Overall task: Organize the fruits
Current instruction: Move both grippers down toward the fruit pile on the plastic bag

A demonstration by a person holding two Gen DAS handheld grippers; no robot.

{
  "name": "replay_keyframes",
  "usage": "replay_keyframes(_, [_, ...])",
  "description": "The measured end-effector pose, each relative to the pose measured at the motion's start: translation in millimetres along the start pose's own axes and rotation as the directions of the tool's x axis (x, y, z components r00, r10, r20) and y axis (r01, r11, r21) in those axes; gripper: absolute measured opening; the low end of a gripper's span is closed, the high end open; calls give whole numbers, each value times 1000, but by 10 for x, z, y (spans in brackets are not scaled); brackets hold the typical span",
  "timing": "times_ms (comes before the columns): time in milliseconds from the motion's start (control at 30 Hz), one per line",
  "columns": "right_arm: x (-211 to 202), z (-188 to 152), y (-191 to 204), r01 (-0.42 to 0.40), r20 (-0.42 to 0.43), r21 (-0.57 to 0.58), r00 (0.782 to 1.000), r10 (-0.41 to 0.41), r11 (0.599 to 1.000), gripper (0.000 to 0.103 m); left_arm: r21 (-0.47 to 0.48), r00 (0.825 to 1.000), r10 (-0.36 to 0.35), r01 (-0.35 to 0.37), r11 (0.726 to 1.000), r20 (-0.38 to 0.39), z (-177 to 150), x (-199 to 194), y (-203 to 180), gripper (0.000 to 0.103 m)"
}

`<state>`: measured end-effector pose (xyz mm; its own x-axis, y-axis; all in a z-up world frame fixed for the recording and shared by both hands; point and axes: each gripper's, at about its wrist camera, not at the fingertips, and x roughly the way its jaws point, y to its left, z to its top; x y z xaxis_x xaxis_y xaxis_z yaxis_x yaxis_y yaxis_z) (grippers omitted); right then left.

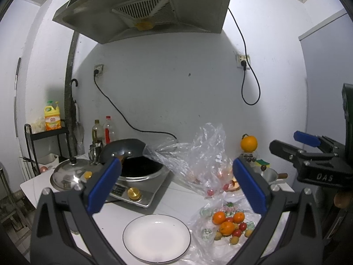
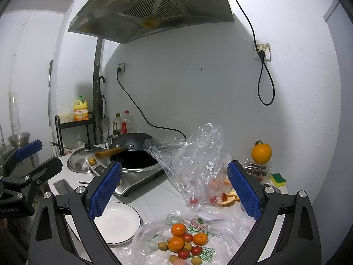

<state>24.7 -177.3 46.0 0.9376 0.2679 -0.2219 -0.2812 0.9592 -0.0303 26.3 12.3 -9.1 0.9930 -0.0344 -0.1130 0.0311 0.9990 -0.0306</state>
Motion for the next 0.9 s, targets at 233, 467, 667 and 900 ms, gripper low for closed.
replay_keyframes(233, [79,-68,-150,-1,-15,13,1000,2,1000,98,22,999,5,-4,1000,-33,-62,167,-146,102])
replay_keyframes(467, [160,-235,-453,15,-55,43,998,-13,999,98,54,996,-1,6,998,-92,-198,403,-390,102])
replay_keyframes(667, [228,-469,-731,36,-117,50,993,-30,998,98,72,986,-15,27,997,-167,-384,640,-598,102])
replay_keyframes(900, [343,-810,-947,40,-217,41,976,-30,998,98,97,966,-34,61,993,-258,-699,902,-846,102])
